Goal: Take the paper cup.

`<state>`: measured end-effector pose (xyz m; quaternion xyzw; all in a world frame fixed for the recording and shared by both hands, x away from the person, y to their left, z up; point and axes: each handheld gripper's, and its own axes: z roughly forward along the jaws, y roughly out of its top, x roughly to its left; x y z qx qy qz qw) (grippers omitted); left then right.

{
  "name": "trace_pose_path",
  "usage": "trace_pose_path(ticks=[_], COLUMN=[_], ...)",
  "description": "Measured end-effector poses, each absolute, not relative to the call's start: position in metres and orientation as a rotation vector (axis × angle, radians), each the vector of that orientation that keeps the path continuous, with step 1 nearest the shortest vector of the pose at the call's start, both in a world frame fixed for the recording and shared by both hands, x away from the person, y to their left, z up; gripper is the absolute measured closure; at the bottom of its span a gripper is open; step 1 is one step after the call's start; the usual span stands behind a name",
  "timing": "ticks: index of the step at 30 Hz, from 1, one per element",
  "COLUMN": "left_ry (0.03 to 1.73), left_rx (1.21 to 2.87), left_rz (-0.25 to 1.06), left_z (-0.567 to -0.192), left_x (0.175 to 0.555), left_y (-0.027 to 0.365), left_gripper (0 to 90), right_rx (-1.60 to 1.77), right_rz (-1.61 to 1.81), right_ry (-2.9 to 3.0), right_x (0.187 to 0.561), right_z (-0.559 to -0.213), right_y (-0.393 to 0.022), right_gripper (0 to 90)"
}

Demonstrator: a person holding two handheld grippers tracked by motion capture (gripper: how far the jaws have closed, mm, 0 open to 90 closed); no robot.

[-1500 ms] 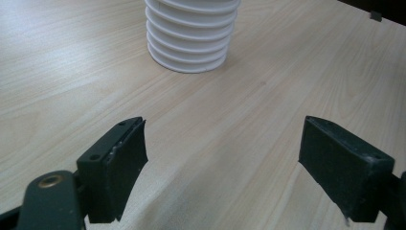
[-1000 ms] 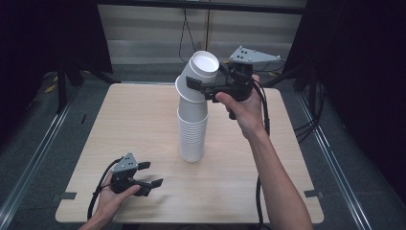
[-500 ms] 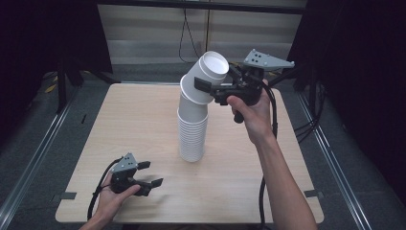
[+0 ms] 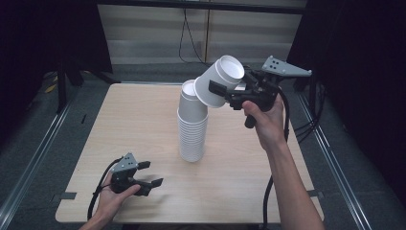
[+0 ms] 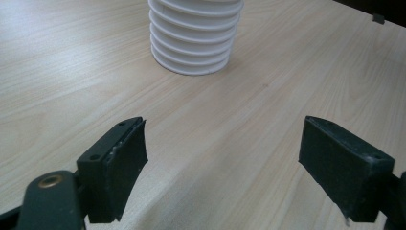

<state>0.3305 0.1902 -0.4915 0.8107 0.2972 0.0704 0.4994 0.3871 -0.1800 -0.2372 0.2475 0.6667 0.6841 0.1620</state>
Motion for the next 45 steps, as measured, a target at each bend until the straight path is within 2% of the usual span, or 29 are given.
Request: trace_pose_path(ticks=[20,30,45], left_ry=[0.703,0.667,0.552], left_rx=[1.934,1.895,1.904], left_rz=[0.163,0.139,0.129], left_z=[-0.487,-0.477,-0.458], left_x=[0.33,0.331,0.332], left_y=[0.185,0.178,0.143], left_gripper=[16.4,15.7,15.7], right_rx=[0.72,0.752,0.814], right_rz=[1.87,1.845,1.855], right_ry=[1.965,2.041,2.139], right_x=[0.355,0.344,0.339], right_z=[-0.256,-0.283,-0.329], right_y=[-0.204,-0.202,-0.206], right_gripper=[18.7,18.7,18.8])
